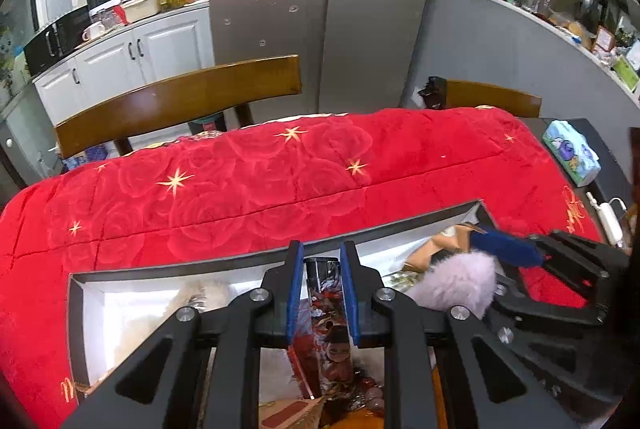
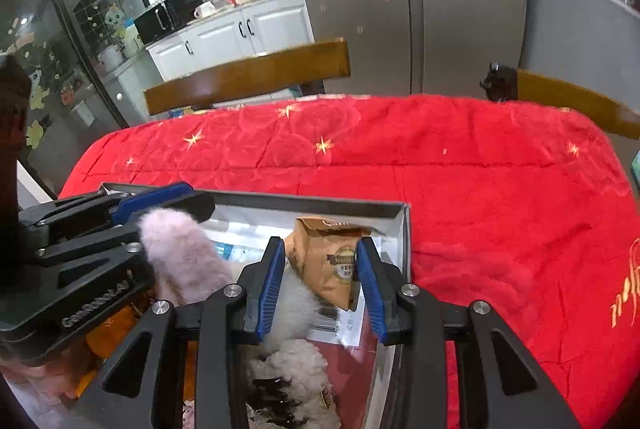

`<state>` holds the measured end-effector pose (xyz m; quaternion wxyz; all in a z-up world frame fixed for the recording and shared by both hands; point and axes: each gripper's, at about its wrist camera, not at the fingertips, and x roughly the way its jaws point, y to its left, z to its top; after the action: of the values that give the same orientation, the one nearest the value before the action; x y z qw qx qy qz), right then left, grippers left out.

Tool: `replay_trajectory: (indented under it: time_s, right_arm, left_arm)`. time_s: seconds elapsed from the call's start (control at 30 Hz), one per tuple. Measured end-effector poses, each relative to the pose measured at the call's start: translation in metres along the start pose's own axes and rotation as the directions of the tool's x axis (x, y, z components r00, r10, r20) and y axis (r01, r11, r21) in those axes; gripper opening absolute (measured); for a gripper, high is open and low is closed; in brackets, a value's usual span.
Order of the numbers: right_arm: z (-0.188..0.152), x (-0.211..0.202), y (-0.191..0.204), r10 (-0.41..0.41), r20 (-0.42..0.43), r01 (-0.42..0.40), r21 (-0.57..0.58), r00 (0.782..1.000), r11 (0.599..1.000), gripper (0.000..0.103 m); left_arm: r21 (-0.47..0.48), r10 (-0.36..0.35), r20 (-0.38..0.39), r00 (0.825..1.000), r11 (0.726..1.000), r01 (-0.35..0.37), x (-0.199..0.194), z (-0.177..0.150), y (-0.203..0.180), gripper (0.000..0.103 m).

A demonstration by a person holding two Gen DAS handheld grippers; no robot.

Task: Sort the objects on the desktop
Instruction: 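Lower the candy bar and paper packet into the tray with both tools, then open both tools and withdraw them from the tray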

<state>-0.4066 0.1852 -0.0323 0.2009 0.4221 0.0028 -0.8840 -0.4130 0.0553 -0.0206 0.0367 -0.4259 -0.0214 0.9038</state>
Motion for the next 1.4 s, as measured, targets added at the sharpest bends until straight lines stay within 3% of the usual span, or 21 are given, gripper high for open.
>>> replay_trajectory:
  time_s: [0.1,0.17,0.27,0.37,0.47,0.53,0.57,0.9,1.03,1.4]
  right_arm:
    - [0.000,-0.005,0.009,-0.047,0.031,0.048,-0.041,0.998,0.998,0.045]
    - [0.000,-0.009,0.013,-0.081,0.054,0.084,-0.058,0.995,0.995,0.051]
    - [0.001,-0.011,0.014,-0.106,0.072,0.111,-0.064,0.992,0.992,0.052]
    - [0.002,-0.013,0.010,-0.085,0.077,0.089,-0.048,0.993,0.995,0.057]
    - [0.003,-0.015,0.003,-0.082,0.082,0.084,-0.019,0.993,0.996,0.076]
    - [0.004,-0.017,-0.003,-0.064,0.089,0.063,0.011,0.994,0.998,0.101]
    - [0.004,-0.020,-0.006,-0.047,0.099,0.045,0.023,0.994,0.999,0.103]
    - [0.009,-0.039,-0.002,-0.029,0.155,0.026,0.021,0.987,0.999,0.103]
    - [0.010,-0.048,0.003,-0.008,0.168,0.008,0.004,0.986,1.000,0.103]
    - [0.010,-0.137,0.041,-0.001,0.277,0.011,-0.036,0.961,0.999,0.103]
  left_arm:
    - [0.013,0.036,-0.002,0.999,0.999,-0.036,-0.001,-0.001,-0.001,0.025]
    - [0.033,0.075,0.011,0.997,0.997,-0.075,-0.004,-0.001,-0.003,0.045]
    - [0.040,0.118,0.036,0.992,0.992,-0.119,-0.010,0.001,0.000,0.063]
    - [0.016,0.108,0.024,0.994,0.994,-0.108,-0.012,0.003,0.007,0.071]
    - [0.008,0.106,0.030,0.994,0.994,-0.106,-0.017,0.006,0.011,0.080]
    - [-0.003,0.094,0.040,0.995,0.996,-0.094,-0.022,0.008,0.015,0.090]
    - [-0.007,0.086,0.042,0.995,0.996,-0.086,-0.024,0.009,0.016,0.092]
    - [-0.028,0.051,0.058,0.997,0.998,-0.049,-0.041,0.014,0.022,0.096]
    - [-0.029,0.054,0.082,0.995,0.998,-0.052,-0.058,0.014,0.022,0.103]
    - [-0.030,0.051,0.228,0.972,0.999,-0.045,-0.176,-0.001,0.025,0.103]
